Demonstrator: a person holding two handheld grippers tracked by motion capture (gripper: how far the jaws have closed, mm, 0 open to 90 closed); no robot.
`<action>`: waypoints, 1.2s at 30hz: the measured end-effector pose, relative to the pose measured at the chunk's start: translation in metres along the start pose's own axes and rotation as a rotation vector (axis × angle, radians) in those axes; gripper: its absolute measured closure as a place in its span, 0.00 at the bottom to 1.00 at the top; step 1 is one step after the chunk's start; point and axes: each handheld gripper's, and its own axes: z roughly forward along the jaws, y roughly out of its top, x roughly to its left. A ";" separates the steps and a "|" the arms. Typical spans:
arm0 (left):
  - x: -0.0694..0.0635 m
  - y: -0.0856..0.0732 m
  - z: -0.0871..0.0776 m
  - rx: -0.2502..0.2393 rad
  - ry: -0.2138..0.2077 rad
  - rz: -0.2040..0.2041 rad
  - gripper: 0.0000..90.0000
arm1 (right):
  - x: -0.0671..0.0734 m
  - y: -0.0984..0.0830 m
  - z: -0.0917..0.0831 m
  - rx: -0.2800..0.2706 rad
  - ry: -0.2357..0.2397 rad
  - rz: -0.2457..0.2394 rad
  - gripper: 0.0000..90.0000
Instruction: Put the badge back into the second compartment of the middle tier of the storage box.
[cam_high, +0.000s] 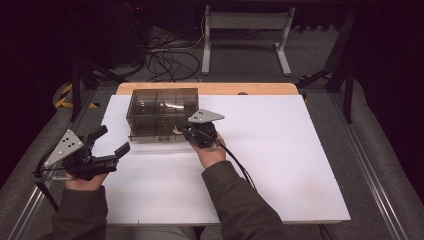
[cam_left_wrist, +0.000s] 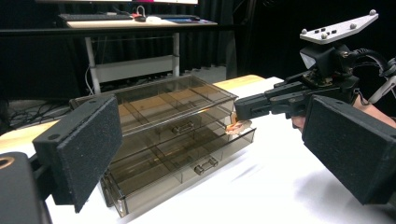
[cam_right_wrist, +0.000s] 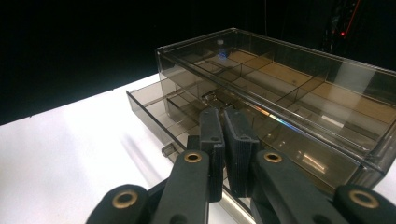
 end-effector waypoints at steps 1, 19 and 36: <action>0.000 0.000 0.000 0.002 0.002 0.002 0.07 | 0.000 0.000 0.001 -0.003 0.001 0.001 0.97; 0.000 -0.003 0.003 0.018 0.002 0.002 0.07 | 0.001 -0.004 0.018 -0.021 -0.016 0.029 0.97; 0.002 -0.004 0.003 0.020 0.004 -0.004 0.07 | 0.002 -0.013 0.036 -0.014 -0.025 0.050 0.97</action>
